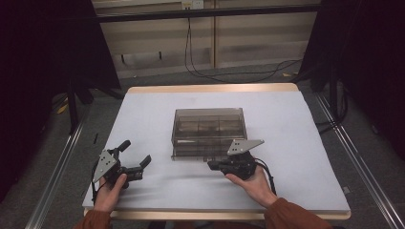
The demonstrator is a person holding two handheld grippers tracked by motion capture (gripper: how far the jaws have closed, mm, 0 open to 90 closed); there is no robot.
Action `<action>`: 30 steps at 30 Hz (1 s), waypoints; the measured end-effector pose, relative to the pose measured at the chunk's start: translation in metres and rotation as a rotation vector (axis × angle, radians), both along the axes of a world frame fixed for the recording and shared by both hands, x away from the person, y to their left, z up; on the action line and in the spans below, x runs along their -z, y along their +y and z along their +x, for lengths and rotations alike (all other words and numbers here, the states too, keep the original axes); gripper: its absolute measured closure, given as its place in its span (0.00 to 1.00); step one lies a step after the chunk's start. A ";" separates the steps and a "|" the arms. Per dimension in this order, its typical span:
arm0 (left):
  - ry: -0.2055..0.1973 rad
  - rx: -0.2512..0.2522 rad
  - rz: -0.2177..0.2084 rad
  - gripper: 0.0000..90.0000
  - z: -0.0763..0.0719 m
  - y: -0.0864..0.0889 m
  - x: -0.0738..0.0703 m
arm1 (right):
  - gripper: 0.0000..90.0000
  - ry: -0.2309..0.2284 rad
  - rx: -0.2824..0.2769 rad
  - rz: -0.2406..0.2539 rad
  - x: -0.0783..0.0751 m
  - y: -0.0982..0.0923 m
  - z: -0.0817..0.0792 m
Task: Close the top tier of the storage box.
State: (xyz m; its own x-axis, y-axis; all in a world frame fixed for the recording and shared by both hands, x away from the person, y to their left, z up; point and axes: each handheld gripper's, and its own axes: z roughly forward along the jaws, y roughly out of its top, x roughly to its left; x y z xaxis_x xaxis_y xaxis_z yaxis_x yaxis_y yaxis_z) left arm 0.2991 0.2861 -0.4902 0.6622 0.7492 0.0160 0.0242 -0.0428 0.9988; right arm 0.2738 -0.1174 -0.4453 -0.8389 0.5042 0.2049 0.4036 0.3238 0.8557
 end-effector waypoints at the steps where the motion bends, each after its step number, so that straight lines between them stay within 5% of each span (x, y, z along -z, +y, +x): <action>1: 0.000 0.000 -0.001 0.01 0.000 0.000 0.000 | 1.00 -0.002 0.000 0.000 0.000 0.000 0.000; 30: 0.000 0.000 -0.001 0.01 0.000 0.000 0.000 | 1.00 -0.004 0.015 -0.004 0.001 0.001 0.005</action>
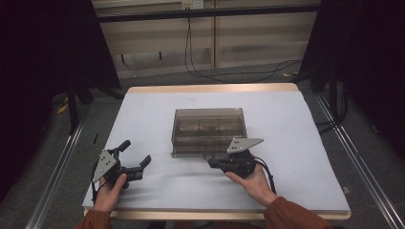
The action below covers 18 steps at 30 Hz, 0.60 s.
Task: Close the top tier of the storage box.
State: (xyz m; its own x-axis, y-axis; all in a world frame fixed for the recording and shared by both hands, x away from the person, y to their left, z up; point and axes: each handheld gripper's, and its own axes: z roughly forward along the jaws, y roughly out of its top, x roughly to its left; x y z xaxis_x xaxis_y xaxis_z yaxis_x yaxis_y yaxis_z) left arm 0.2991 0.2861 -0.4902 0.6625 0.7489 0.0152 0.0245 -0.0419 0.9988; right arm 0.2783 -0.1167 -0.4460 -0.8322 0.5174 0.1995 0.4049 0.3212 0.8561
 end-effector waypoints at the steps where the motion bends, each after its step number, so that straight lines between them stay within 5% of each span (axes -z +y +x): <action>1: 0.000 0.000 0.000 0.01 0.000 0.000 0.000 | 1.00 0.001 -0.002 -0.001 0.000 0.000 0.000; 18: 0.000 0.000 0.000 0.01 0.000 0.000 0.000 | 1.00 -0.010 0.008 0.007 -0.001 -0.001 0.002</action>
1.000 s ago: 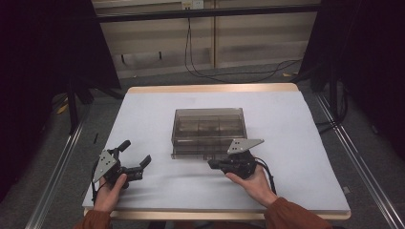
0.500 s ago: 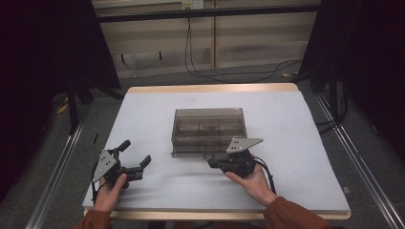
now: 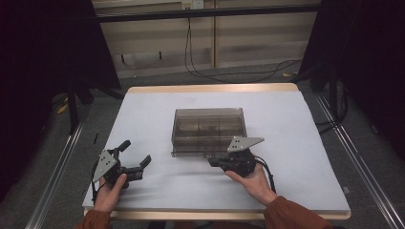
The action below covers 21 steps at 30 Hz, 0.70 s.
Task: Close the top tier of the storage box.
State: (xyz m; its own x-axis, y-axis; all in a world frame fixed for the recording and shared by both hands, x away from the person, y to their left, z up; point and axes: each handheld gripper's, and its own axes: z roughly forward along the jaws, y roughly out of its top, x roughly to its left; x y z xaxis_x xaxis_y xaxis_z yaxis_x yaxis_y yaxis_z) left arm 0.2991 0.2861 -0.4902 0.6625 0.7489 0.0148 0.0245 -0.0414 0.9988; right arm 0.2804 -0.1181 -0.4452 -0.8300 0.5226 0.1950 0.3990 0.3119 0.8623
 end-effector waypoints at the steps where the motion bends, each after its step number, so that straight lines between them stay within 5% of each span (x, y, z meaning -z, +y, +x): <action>1: 0.000 0.000 0.000 0.01 0.000 0.000 0.000 | 1.00 0.000 0.000 0.000 0.000 0.000 0.000; 21: 0.001 0.001 0.001 0.01 0.000 0.000 0.000 | 1.00 -0.003 0.016 0.000 0.000 -0.001 0.005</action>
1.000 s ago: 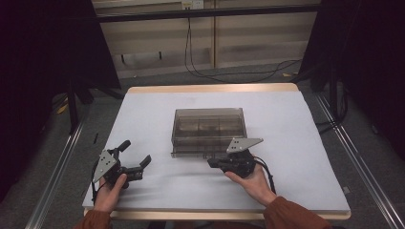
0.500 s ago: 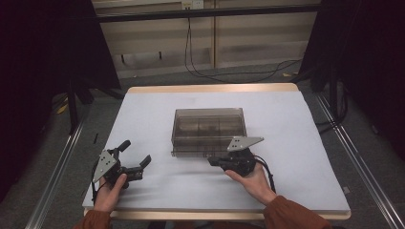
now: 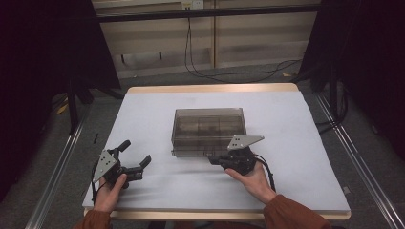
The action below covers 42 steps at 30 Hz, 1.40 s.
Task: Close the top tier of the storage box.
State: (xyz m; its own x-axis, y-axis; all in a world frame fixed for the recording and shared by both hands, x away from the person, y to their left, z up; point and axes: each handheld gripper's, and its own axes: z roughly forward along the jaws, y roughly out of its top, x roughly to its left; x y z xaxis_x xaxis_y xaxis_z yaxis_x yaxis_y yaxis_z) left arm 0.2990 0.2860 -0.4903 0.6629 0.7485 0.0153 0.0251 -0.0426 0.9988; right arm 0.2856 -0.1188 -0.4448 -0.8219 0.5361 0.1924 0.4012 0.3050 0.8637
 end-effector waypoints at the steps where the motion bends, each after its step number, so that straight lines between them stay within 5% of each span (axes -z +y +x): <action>1: 0.000 0.000 0.000 0.01 0.000 0.000 0.000 | 1.00 0.000 0.000 0.000 0.000 0.000 0.000; 42: -0.001 0.000 -0.002 0.01 0.000 0.000 0.000 | 1.00 -0.004 0.023 0.002 0.000 -0.001 0.012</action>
State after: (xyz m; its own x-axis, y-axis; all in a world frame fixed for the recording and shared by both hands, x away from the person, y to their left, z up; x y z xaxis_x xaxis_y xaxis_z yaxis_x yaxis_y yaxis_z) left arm 0.2992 0.2861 -0.4903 0.6628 0.7487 0.0149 0.0237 -0.0408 0.9989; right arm 0.2971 -0.1196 -0.4452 -0.8099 0.5547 0.1907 0.4051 0.2938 0.8658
